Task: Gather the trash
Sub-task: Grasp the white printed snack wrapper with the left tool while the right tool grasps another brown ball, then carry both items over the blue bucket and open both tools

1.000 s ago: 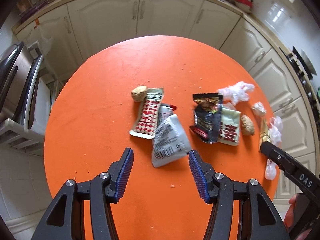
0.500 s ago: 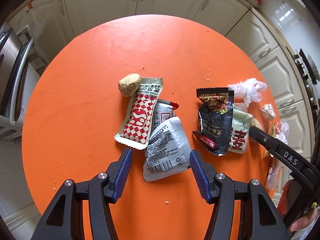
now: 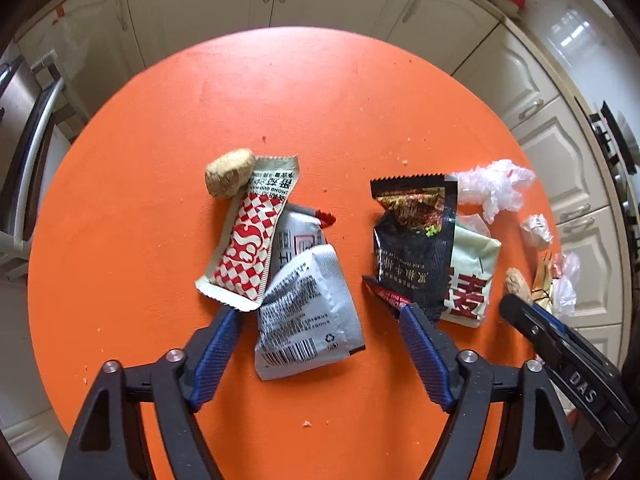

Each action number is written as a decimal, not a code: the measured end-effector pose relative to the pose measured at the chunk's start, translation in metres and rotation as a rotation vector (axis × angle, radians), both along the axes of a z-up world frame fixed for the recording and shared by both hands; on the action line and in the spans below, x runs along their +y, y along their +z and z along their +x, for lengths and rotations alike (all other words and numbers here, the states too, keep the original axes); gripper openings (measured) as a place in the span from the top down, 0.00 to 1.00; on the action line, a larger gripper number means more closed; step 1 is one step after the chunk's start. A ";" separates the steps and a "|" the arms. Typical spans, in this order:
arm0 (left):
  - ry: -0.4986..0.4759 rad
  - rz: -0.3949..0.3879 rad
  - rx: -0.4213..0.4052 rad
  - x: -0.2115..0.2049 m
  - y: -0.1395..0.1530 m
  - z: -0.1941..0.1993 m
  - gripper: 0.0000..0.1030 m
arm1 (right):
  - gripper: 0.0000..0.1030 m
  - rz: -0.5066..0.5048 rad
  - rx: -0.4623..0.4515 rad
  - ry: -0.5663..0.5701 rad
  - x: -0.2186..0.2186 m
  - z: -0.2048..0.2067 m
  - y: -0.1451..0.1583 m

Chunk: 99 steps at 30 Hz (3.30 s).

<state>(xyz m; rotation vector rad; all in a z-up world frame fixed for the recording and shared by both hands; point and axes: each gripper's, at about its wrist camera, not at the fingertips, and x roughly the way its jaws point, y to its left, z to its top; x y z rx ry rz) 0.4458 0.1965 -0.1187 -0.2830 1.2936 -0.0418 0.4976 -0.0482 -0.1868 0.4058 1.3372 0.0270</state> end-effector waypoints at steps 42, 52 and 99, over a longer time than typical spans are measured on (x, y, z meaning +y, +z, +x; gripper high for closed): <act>-0.379 0.056 -0.163 -0.179 0.060 -0.073 0.84 | 0.68 0.039 -0.205 -0.244 -0.120 -0.160 0.083; -0.635 0.078 -0.165 -0.320 0.048 -0.088 0.84 | 0.68 0.046 -0.183 -0.449 -0.218 -0.223 0.063; -0.798 0.262 0.037 -0.559 -0.115 -0.017 0.46 | 0.26 0.021 0.040 -0.715 -0.352 -0.273 -0.045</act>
